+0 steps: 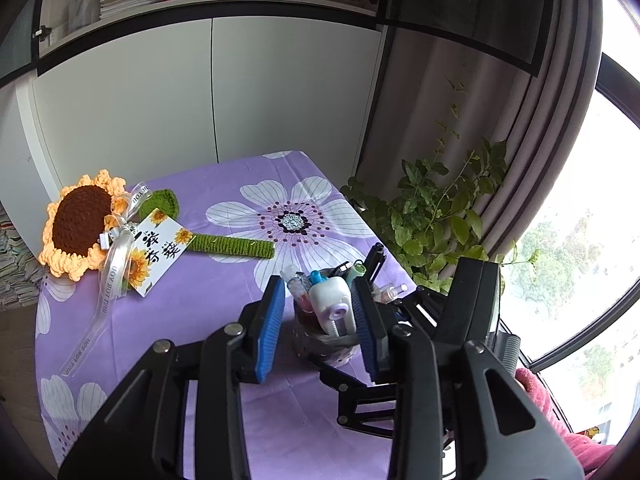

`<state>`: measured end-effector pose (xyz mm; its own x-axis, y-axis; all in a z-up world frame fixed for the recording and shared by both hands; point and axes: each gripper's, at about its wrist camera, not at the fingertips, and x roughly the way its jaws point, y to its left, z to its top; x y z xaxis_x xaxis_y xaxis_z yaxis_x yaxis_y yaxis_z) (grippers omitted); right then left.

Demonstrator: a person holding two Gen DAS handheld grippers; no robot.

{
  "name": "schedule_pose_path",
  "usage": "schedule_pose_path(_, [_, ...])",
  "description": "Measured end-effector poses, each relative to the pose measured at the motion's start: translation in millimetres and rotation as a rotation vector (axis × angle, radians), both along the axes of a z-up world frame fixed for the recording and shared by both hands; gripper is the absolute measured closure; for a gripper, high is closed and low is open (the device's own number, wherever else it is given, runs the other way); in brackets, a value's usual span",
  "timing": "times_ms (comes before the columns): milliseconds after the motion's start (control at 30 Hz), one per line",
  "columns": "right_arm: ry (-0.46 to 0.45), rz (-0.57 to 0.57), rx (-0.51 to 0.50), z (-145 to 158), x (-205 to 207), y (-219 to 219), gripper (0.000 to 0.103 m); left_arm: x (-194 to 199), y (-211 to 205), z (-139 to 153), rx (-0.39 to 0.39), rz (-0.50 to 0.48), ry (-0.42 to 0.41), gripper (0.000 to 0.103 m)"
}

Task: Organize stationery
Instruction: 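Open the left tool and pull it back from the cup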

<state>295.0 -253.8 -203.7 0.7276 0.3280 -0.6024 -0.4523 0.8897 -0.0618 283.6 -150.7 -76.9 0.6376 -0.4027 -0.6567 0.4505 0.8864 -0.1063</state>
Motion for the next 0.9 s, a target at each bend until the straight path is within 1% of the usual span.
schedule_pose_path(33, [0.000, 0.000, 0.000, 0, 0, 0, 0.030, -2, 1, -1, 0.014, 0.008, -0.017, 0.067])
schedule_pose_path(100, [0.000, 0.000, 0.000, 0, 0, 0, 0.030, -7, 2, -2, 0.042, 0.024, -0.056, 0.058])
schedule_pose_path(200, [0.000, -0.001, -0.001, 0, 0, 0, 0.030, -15, 3, -4, 0.082, 0.058, -0.124, 0.047])
schedule_pose_path(267, [0.000, -0.001, 0.000, 0, 0, 0, 0.030, -19, 5, -5, 0.099, 0.070, -0.151, 0.045])
schedule_pose_path(433, [0.001, -0.002, -0.004, -1, 0, 0, 0.030, -24, 12, -10, 0.113, 0.093, -0.184, 0.037])
schedule_pose_path(533, [0.001, -0.002, -0.004, -1, 0, 0, 0.030, -28, 19, -14, 0.127, 0.130, -0.229, 0.029])
schedule_pose_path(600, [0.002, -0.003, -0.005, -1, 0, 0, 0.030, -32, 28, -17, 0.137, 0.170, -0.266, 0.022])
schedule_pose_path(700, [0.003, -0.005, -0.008, -1, 1, 0, 0.030, -36, 42, -24, 0.160, 0.224, -0.302, 0.018])
schedule_pose_path(800, [0.009, -0.008, -0.001, -2, 1, -2, 0.030, -37, 55, -31, 0.165, 0.251, -0.298, 0.016])
schedule_pose_path(900, [0.018, -0.023, 0.014, -2, 1, -3, 0.030, -34, 68, -38, 0.142, 0.268, -0.280, 0.016])
